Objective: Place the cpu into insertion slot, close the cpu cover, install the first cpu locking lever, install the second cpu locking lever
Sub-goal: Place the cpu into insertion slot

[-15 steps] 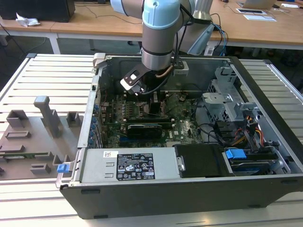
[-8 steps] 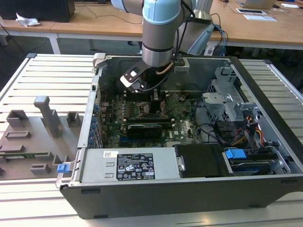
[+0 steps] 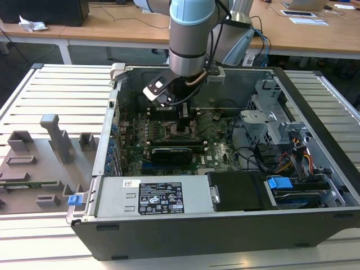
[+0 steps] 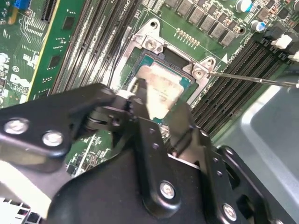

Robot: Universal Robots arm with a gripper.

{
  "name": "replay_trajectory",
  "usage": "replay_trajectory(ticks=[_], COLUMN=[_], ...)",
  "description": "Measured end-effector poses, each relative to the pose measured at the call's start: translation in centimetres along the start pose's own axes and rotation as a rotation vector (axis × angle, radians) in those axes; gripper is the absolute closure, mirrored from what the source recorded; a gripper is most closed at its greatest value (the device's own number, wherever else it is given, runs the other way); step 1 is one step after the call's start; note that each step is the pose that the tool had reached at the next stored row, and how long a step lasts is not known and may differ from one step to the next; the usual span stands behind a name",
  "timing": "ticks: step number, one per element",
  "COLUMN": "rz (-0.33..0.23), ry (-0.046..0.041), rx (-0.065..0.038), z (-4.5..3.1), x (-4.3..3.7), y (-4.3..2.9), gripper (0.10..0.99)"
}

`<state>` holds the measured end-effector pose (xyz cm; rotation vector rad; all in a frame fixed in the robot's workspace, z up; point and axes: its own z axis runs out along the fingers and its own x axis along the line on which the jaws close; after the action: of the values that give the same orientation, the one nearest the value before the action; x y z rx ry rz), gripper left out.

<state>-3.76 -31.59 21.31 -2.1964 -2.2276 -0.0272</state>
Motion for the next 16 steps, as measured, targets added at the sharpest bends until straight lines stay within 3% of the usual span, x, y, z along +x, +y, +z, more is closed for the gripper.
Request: replay_trajectory(ticks=[1,2,3,4,6,14,16], rz=[-0.001,-0.003,-0.005,-0.006,-0.011,-0.022,-0.022], ry=[-0.0002,-0.0003,-0.0002,-0.0003,-0.0001,-0.0005,-0.0003], rx=[0.0,0.0,0.0,0.0,0.0,0.001,0.003], z=[-0.01,-0.01,0.0,0.01,0.08,0.76,0.86], x=[-0.03,-0.11,-0.17,-0.22,-0.35,-0.44,-0.45], y=[-0.06,-0.18,-0.26,-0.31,-0.38,-0.37,0.44], gripper=[0.612,0.792,0.851,0.851,0.973,0.98,0.98])
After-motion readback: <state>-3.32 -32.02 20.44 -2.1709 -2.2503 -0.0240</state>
